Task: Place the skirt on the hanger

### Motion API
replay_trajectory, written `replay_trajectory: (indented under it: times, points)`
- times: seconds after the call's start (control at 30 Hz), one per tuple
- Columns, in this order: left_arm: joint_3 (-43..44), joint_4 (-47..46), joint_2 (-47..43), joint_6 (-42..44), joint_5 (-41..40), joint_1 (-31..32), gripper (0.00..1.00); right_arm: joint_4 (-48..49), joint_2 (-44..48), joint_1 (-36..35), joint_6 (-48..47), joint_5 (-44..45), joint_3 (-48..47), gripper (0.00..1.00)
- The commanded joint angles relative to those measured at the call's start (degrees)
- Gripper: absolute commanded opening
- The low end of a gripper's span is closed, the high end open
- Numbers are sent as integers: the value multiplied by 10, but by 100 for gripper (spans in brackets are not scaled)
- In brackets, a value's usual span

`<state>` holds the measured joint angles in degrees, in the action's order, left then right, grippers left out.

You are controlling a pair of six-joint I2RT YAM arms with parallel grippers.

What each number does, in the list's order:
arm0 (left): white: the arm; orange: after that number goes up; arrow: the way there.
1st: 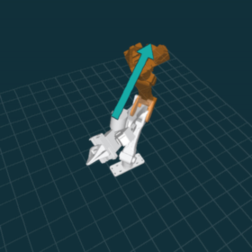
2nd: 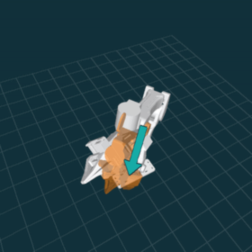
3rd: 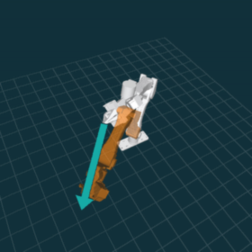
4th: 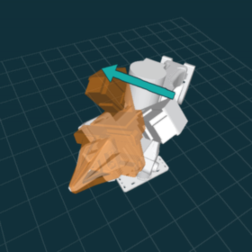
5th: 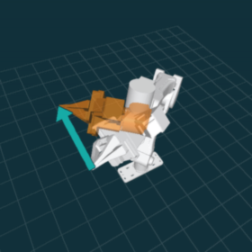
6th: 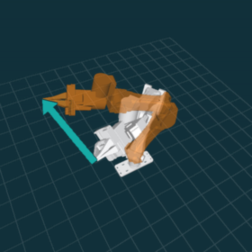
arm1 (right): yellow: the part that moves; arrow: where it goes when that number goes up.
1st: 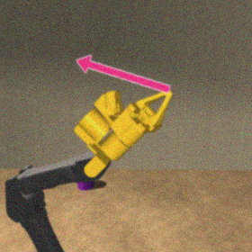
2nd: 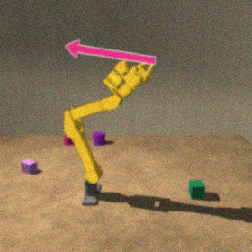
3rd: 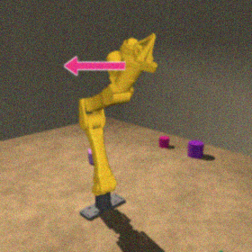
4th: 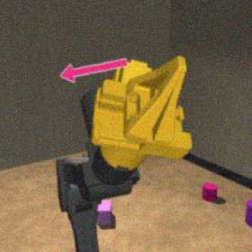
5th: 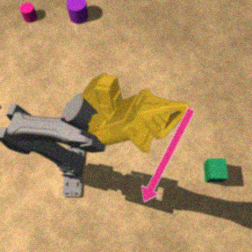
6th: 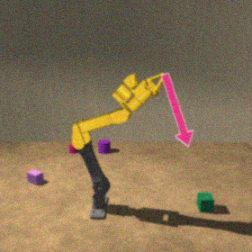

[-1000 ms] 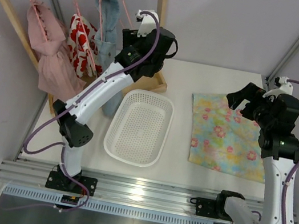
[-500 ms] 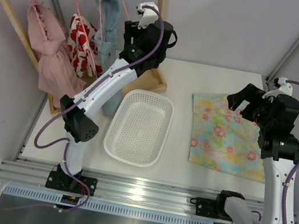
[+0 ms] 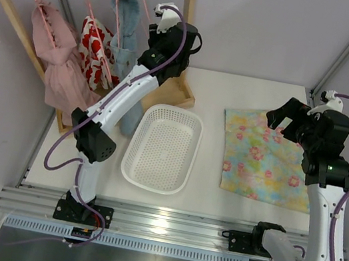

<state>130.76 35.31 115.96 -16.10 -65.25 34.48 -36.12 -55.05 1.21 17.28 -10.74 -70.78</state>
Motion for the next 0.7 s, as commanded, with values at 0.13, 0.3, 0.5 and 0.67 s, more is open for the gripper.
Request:
replay_trajectory:
  times: [0.13,0.3,0.5,0.67]
  points:
    - [37,-4,-1,-8,25,-7,7,-2,14,-2,0,11,-31,99]
    - [44,-8,-19,17,25,-7,0,-2,13,-2,4,10,-34,100]
    - [45,-57,-43,105,27,1,0,6,7,-2,14,-5,-36,99]
    - [59,-72,-59,148,26,27,0,10,3,-2,23,-6,-35,99]
